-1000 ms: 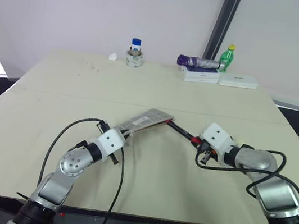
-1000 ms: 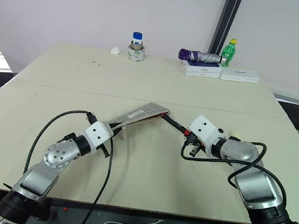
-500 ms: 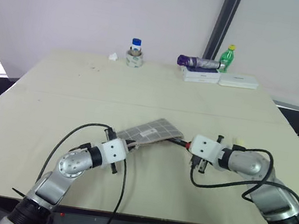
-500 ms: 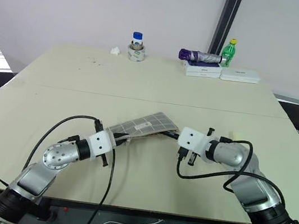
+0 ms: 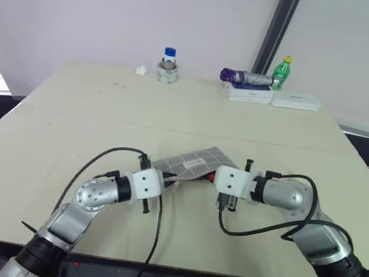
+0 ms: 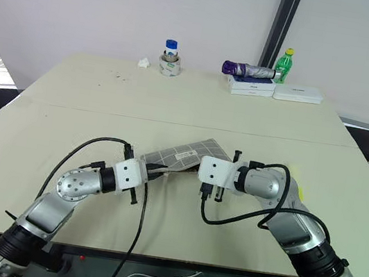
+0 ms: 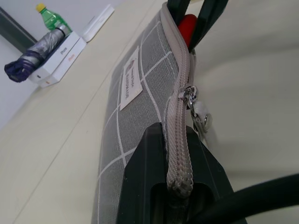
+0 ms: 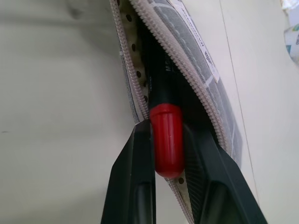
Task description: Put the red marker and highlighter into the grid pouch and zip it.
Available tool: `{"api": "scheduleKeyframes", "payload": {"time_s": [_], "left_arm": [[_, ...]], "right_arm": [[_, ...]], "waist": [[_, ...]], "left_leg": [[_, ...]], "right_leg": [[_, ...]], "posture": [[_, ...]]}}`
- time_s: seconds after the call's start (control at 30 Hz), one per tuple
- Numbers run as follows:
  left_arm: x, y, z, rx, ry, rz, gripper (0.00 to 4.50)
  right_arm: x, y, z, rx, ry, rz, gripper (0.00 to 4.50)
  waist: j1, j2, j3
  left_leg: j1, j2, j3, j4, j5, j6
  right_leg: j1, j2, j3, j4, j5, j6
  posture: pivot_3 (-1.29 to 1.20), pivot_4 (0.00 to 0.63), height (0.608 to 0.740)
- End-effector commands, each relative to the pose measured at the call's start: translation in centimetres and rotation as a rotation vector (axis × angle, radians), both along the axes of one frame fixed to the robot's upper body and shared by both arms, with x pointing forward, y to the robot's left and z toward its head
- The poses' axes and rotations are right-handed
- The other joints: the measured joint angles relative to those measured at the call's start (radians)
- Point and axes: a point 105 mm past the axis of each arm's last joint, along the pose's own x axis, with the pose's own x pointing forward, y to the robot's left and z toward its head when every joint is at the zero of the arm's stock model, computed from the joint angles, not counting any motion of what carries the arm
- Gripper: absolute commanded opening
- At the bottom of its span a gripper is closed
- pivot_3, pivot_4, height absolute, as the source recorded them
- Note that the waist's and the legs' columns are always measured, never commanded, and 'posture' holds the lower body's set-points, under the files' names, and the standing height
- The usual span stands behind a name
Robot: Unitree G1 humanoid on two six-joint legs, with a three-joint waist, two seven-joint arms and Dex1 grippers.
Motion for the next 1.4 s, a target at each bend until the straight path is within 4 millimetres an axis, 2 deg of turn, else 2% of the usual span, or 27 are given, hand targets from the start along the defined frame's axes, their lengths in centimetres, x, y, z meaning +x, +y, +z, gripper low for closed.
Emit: {"api": "scheduleKeyframes", "payload": {"time_s": [0.03,0.07,0.2,0.3,0.43,0.53,0.57,0.63,0.77,1.03,1.13,1.23,1.4], "left_arm": [[0.3,0.1,1.7,-0.087,-0.019,0.045,0.0],[0.7,0.3,1.7,-0.113,-0.006,0.075,0.0],[2.3,0.9,2.1,-0.243,0.063,0.209,0.0],[3.0,0.7,2.5,-0.317,0.102,0.261,0.0],[3.5,-0.1,3.4,-0.391,0.119,0.28,0.0],[3.6,-0.6,3.4,-0.384,0.119,0.271,0.0],[3.6,-0.9,3.3,-0.369,0.113,0.263,0.0],[3.6,-1.2,3.2,-0.345,0.098,0.249,0.0],[3.4,-1.8,3.4,-0.342,0.079,0.215,0.0],[2.4,-4.0,2.6,-0.281,0.061,0.112,0.0],[2.4,-4.2,2.6,-0.285,0.062,0.113,0.0],[2.5,-4.2,2.5,-0.285,0.063,0.117,0.0],[2.9,-3.7,2.4,-0.265,0.034,0.147,0.0]], "right_arm": [[-0.2,-0.1,3.8,0.082,-0.093,0.003,2.56],[-0.3,-0.3,4.4,0.112,-0.086,-0.006,3.03],[-0.9,-2.3,5.9,0.312,0.018,-0.09,3.03],[-0.9,-5.4,5.5,0.447,0.107,-0.232,3.03],[1.1,-12.9,3.8,0.577,0.102,-0.651,3.03],[1.7,-16.9,2.5,0.614,0.08,-0.865,3.03],[1.6,-18.2,1.5,0.606,0.08,-0.942,3.03],[1.5,-19.8,0.0,0.614,0.088,-1.041,3.03],[1.4,-20.3,-2.1,0.723,0.15,-1.109,3.03],[1.0,-21.3,-4.7,0.732,0.178,-1.204,3.03],[1.0,-21.2,-4.7,0.769,0.192,-1.201,2.23],[1.1,-20.9,-4.1,0.778,0.18,-1.187,0.88],[1.1,-20.4,-2.5,0.684,0.112,-1.105,0.9]], "waist": [[0.0,0.0,0.0],[0.0,0.0,0.0],[0.001,0.0,0.0],[0.005,0.0,0.0],[0.003,0.0,0.0],[0.001,0.0,0.0],[-0.001,0.0,0.0],[-0.001,0.0,0.0],[-0.004,0.0,0.0],[0.001,0.0,0.0],[0.001,0.0,0.0],[0.001,0.0,0.0],[0.001,0.0,0.0]], "left_leg": [[0.0,0.0,0.0,0.0,0.0,0.0],[0.0,0.0,0.0,0.0,0.0,0.0],[0.0,0.0,-0.001,0.0,0.0,0.0],[0.0,0.0,-0.001,0.001,0.0,0.0],[0.001,-0.001,-0.001,0.002,0.0,0.0],[0.001,-0.001,-0.001,0.002,0.0,0.0],[0.002,-0.001,0.0,0.001,0.0,0.0],[0.002,-0.001,0.001,0.001,0.0,0.0],[0.002,-0.001,0.002,0.0,0.0,0.0],[0.002,-0.001,0.002,0.001,0.0,0.0],[0.002,-0.001,0.001,0.001,0.0,0.0],[0.002,-0.001,0.001,0.001,0.0,0.0],[0.002,-0.001,0.001,0.001,0.0,0.0]], "right_leg": [[0.0,0.0,0.0,0.0,0.0,0.0],[0.0,0.0,0.0,0.0,0.0,0.0],[0.001,0.0,0.0,0.0,0.0,0.0],[0.002,0.0,-0.002,0.0,0.0,0.0],[0.004,0.0,-0.002,0.0,0.0,0.001],[0.004,0.0,-0.002,0.0,0.001,0.001],[0.003,0.0,-0.002,0.0,0.001,0.001],[0.003,0.0,-0.001,0.0,0.001,0.001],[0.003,0.0,-0.001,0.0,0.001,0.001],[0.004,0.0,-0.001,0.0,0.001,0.001],[0.004,0.0,-0.001,0.0,0.001,0.001],[0.004,0.0,-0.001,0.0,0.001,0.001],[0.004,0.0,-0.001,0.0,0.001,0.001]], "posture": [[0.0,0.15,0.737],[0.0,0.15,0.737],[0.0,0.15,0.737],[0.0,0.15,0.737],[0.0,0.15,0.737],[0.0,0.15,0.737],[0.0,0.15,0.737],[0.0,0.15,0.737],[0.0,0.15,0.737],[0.0,0.15,0.737],[0.0,0.15,0.737],[0.0,0.15,0.737],[0.0,0.15,0.737]]}}
